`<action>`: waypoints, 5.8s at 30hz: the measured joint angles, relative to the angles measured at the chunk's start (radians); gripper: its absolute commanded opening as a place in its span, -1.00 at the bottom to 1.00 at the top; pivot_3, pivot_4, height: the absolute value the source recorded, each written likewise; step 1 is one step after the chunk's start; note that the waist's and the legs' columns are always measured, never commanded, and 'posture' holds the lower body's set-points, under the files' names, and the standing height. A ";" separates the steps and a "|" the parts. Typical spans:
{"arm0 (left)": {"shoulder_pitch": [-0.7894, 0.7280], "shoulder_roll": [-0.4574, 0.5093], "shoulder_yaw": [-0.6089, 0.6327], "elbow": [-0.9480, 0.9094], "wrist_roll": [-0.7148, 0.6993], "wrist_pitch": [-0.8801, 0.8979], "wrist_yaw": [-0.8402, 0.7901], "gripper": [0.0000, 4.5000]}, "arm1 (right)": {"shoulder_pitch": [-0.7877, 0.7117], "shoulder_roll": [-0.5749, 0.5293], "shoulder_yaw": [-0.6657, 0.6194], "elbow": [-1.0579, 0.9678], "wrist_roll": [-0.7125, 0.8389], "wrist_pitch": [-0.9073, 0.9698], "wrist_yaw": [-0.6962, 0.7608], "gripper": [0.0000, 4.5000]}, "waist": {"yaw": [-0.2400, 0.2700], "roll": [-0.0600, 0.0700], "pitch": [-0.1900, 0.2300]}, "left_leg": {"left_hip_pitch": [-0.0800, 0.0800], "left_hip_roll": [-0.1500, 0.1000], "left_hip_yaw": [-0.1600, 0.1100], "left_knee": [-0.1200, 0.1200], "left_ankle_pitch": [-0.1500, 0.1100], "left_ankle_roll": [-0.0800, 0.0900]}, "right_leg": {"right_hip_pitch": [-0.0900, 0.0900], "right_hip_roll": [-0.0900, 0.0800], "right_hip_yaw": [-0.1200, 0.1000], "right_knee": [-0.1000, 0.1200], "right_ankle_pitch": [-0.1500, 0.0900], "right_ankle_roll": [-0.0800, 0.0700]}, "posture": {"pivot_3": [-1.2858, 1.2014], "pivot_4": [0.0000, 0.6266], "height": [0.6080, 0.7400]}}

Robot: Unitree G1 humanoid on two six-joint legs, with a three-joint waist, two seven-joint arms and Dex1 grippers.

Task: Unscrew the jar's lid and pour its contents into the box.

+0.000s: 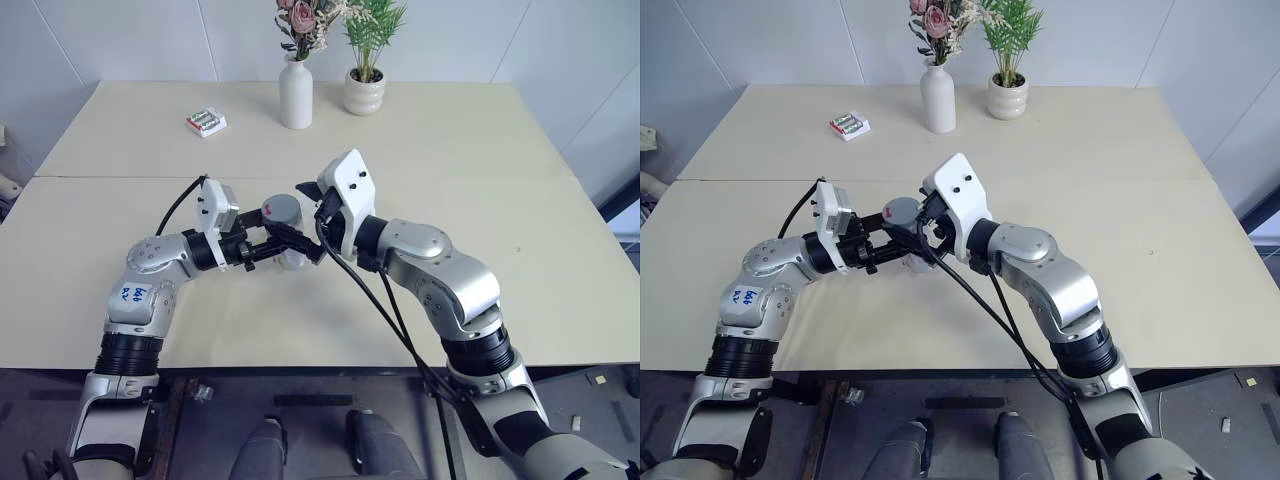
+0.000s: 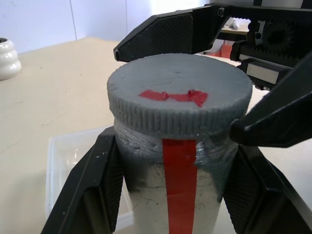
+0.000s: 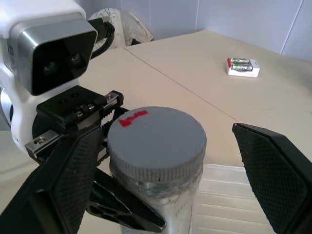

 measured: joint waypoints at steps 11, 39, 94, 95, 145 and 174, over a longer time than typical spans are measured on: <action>0.000 -0.005 -0.004 0.027 0.017 -0.006 -0.003 0.05 | 0.000 0.012 -0.003 -0.002 0.014 0.001 0.011 0.00 | 0.000 0.000 0.000 | 0.000 0.000 0.000 0.000 0.000 0.000 | 0.000 0.000 0.000 0.000 0.000 0.000 | 0.03 -0.52 1.00; 0.001 -0.012 -0.004 0.029 0.021 -0.020 -0.022 0.05 | -0.043 -0.008 0.002 0.014 0.031 0.062 0.036 0.50 | -0.002 0.000 0.000 | 0.000 0.000 0.000 -0.001 0.000 0.000 | 0.000 0.000 0.000 -0.001 0.000 0.000 | 0.03 -0.52 1.00; -0.034 -0.013 -0.035 0.011 -0.020 -0.032 -0.209 0.05 | -0.138 -0.161 -0.025 0.219 0.096 -0.063 0.564 0.15 | -0.016 0.001 0.001 | 0.000 0.000 0.000 -0.002 0.000 0.000 | 0.001 0.000 0.000 -0.003 0.000 0.000 | 0.03 -0.52 1.00; -0.041 -0.013 -0.041 0.011 -0.021 -0.032 -0.225 0.05 | -0.149 -0.173 -0.021 0.234 0.096 -0.077 0.606 0.15 | -0.018 0.001 0.001 | 0.000 0.000 0.000 -0.002 0.000 0.000 | 0.001 0.001 0.000 -0.003 0.000 0.000 | 0.03 -0.52 1.00; -0.027 0.030 -0.038 -0.119 -0.081 0.040 -0.315 0.05 | -0.166 -0.194 -0.062 0.350 0.133 -0.252 0.941 0.63 | -0.020 0.002 0.001 | 0.000 0.000 0.000 0.000 0.000 0.000 | 0.000 0.000 0.000 -0.001 0.000 0.000 | 0.03 -0.52 1.00; 0.008 0.050 -0.003 -0.141 -0.100 0.067 -0.253 0.05 | -0.187 -0.113 -0.080 0.484 0.147 -0.317 0.880 0.79 | -0.021 0.002 0.001 | 0.000 0.000 0.000 0.000 0.000 0.000 | 0.000 0.000 0.000 0.000 0.000 0.000 | 0.03 -0.52 1.00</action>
